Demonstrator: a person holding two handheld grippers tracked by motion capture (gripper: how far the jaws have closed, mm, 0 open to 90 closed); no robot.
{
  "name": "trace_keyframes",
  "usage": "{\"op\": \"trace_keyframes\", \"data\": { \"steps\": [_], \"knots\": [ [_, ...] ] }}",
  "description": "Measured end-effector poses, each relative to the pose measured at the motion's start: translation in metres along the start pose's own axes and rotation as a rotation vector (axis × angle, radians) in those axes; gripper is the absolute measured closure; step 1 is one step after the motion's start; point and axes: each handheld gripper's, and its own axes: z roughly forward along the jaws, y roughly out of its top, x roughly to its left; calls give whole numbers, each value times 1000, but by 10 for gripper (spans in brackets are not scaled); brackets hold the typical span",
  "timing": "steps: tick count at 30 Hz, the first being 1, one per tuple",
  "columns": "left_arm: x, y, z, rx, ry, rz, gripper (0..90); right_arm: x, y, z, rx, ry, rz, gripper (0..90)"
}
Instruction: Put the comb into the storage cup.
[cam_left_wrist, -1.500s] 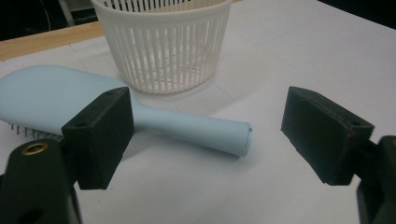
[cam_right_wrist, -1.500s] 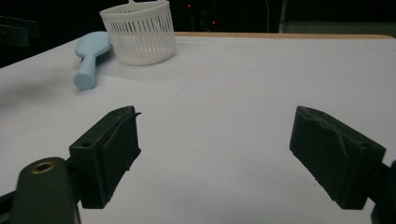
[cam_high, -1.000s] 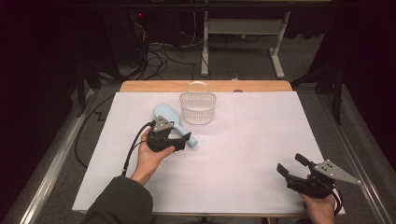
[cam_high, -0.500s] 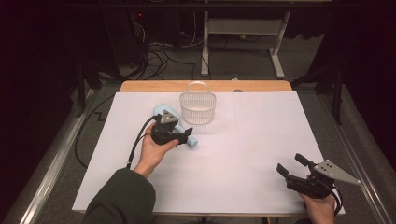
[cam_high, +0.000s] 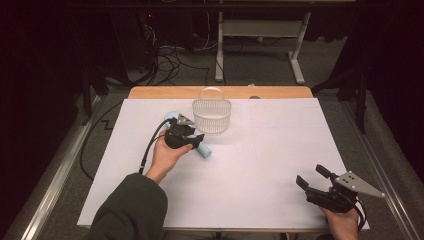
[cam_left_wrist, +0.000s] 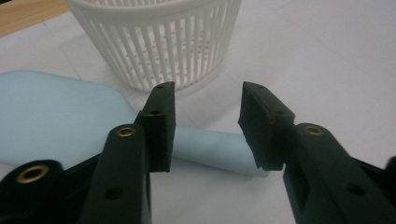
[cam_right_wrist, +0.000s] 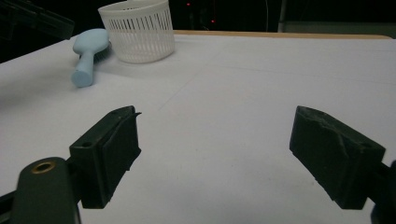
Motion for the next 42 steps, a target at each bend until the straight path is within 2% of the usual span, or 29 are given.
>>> {"op": "trace_keyframes", "data": {
  "steps": [1,5,9,12,18,24,29,42],
  "knots": [
    [1,1,0,7,-8,-4,633,0,0,0,0,0,1,164],
    [4,5,3,40,-31,-14,668,0,0,0,0,0,1,164],
    [6,8,8,87,-42,-6,741,0,0,0,0,0,1,164],
    [6,12,11,115,-57,-27,763,0,0,0,0,0,1,164],
    [7,17,19,161,-49,-36,855,0,0,0,0,3,4,164],
    [2,21,29,191,-28,-16,891,0,0,-1,-3,6,4,164],
    [1,20,36,222,-31,-14,900,0,0,0,-1,7,4,165],
    [0,18,43,254,-32,-19,900,0,0,0,-1,8,2,165]
  ]
}}
